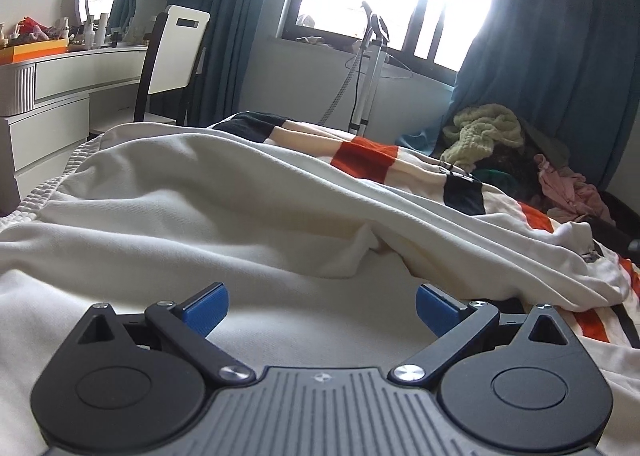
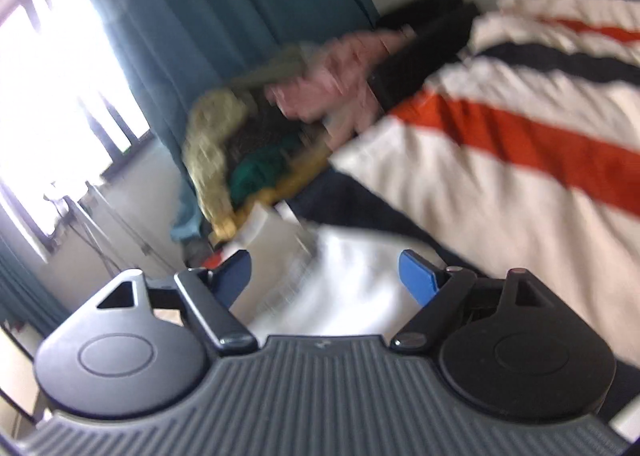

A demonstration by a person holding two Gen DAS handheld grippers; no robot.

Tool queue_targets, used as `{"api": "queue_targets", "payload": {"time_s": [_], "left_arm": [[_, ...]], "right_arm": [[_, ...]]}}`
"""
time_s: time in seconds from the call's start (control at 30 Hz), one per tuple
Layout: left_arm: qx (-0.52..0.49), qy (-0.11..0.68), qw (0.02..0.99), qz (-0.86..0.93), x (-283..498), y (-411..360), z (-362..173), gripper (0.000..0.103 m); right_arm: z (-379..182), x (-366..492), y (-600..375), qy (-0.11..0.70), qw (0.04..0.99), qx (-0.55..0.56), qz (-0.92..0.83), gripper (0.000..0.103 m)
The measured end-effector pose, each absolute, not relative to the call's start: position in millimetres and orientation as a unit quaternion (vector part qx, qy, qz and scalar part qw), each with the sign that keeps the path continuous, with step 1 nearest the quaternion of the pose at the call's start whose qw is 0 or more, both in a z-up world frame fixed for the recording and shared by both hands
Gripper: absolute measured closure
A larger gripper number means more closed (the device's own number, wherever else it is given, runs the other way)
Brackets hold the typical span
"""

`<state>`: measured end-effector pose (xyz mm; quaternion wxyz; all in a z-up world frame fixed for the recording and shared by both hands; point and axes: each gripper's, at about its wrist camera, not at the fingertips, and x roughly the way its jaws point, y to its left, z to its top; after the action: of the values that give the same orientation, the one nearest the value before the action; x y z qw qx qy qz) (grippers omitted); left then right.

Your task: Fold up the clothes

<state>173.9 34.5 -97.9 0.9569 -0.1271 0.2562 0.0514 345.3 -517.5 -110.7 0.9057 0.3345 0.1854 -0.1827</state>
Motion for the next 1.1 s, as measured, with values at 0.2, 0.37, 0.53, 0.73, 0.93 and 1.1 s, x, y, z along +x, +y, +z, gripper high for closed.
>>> {"api": "queue_targets", "payload": {"time_s": [0.2, 0.37, 0.53, 0.73, 0.93, 1.1], "left_arm": [[-0.121, 0.248, 0.960, 0.056, 166.7, 28.6, -95.8, 0.002], [-0.134, 0.265, 0.953, 0.065, 181.0, 26.9, -101.9, 0.002], [-0.127, 0.269, 0.953, 0.062, 199.1, 22.7, -107.3, 0.002], [-0.114, 0.283, 0.951, 0.049, 204.3, 19.5, -116.2, 0.002], [-0.119, 0.273, 0.954, 0.032, 182.0, 25.1, -102.1, 0.002], [-0.106, 0.248, 0.963, 0.023, 157.7, 22.3, -82.6, 0.001]], "right_arm": [[-164.6, 347.7, -531.7, 0.221, 0.871, 0.410, -0.155, 0.041], [-165.7, 387.2, -527.5, 0.207, 0.880, 0.377, -0.201, 0.062], [-128.4, 418.5, -526.9, 0.180, 0.888, 0.346, -0.245, 0.096], [-54.0, 399.5, -525.9, 0.121, 0.920, 0.277, -0.251, 0.097], [-47.0, 334.9, -537.2, 0.103, 0.910, 0.264, -0.304, 0.097], [-88.4, 283.6, -548.1, 0.137, 0.891, 0.264, -0.343, 0.097]]}}
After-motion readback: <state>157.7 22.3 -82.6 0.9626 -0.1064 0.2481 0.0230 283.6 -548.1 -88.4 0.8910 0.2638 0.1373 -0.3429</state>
